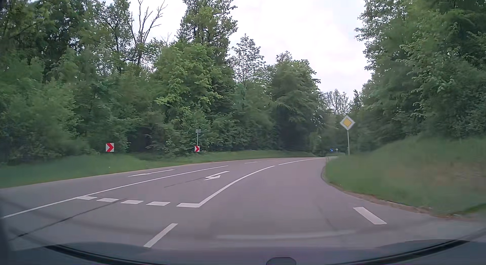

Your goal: Follow the waypoints while adhering to traffic rules and regulations

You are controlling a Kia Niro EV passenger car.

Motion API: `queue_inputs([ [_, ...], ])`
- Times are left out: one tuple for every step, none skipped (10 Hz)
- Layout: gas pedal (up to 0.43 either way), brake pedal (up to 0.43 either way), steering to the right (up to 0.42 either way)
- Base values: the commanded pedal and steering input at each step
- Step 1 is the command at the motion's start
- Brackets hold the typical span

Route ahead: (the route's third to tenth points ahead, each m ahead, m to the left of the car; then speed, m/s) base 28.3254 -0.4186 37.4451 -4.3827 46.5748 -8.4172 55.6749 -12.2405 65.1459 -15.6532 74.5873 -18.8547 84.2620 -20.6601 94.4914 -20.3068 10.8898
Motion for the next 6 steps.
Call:
queue_inputs([
  [0.15, 0.0, 0.045],
  [0.15, 0.0, 0.045],
  [0.15, 0.0, 0.045],
  [0.15, 0.0, 0.045],
  [0.13, 0.0, 0.045],
  [0.13, 0.0, 0.045],
])
